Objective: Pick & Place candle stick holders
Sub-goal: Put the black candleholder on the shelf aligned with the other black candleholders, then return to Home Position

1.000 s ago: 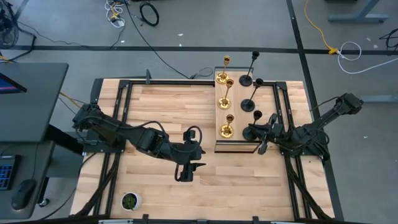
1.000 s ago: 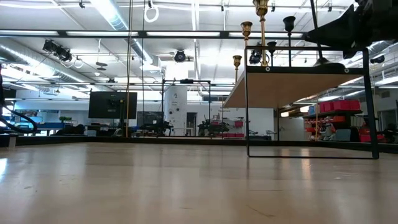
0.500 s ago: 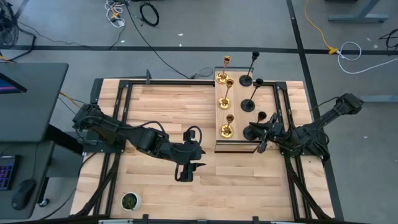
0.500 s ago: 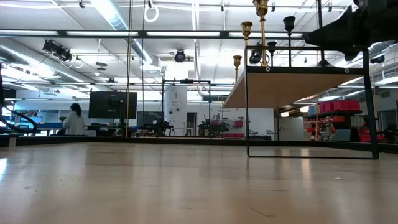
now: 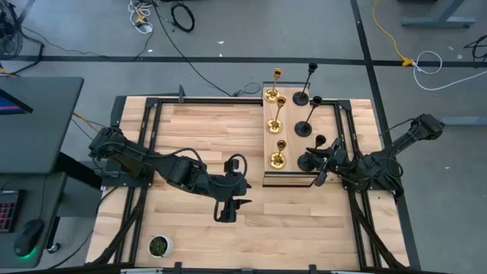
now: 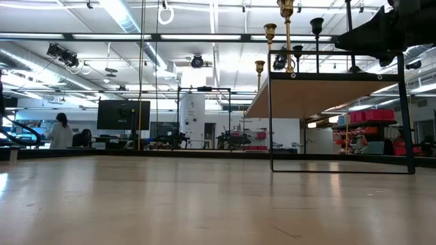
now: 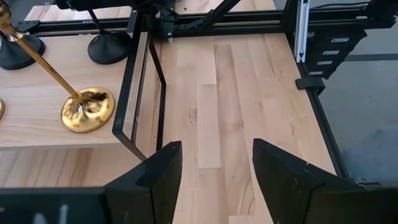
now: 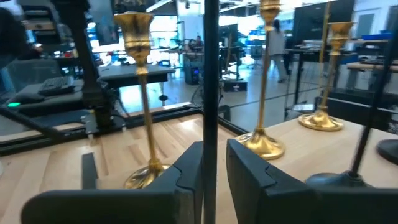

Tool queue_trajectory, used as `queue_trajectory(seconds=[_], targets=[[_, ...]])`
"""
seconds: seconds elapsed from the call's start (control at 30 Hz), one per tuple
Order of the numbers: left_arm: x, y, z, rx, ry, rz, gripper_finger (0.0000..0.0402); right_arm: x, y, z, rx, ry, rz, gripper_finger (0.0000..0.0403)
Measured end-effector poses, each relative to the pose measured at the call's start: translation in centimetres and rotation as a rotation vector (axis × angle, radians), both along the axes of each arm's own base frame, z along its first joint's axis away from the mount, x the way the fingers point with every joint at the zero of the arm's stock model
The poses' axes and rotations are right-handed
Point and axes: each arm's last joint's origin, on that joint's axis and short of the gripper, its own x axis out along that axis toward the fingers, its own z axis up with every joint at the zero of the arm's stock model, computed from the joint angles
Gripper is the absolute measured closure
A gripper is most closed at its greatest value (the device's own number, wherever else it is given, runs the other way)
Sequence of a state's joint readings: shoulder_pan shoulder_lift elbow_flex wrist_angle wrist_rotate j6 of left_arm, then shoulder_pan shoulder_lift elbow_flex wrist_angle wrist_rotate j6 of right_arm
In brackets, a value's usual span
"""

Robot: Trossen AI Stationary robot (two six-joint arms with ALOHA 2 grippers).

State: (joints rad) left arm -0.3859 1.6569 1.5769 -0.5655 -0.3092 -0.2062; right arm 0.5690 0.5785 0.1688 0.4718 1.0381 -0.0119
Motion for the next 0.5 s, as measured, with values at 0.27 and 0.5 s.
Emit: queue_trajectory(seconds=[0.27, 0.5], targets=[[0.0, 0.0, 0.01, 0.0, 0.0, 0.0, 0.0204, -0.19, 0.22, 0.3, -0.003, -0.018, 0.029, 0.0331], [0.0, 0.0, 0.01, 0.0, 0.0, 0.0, 0.0204, -0.42, 0.58, 0.4, -0.015, -0.017, 0.04, 0.0278]])
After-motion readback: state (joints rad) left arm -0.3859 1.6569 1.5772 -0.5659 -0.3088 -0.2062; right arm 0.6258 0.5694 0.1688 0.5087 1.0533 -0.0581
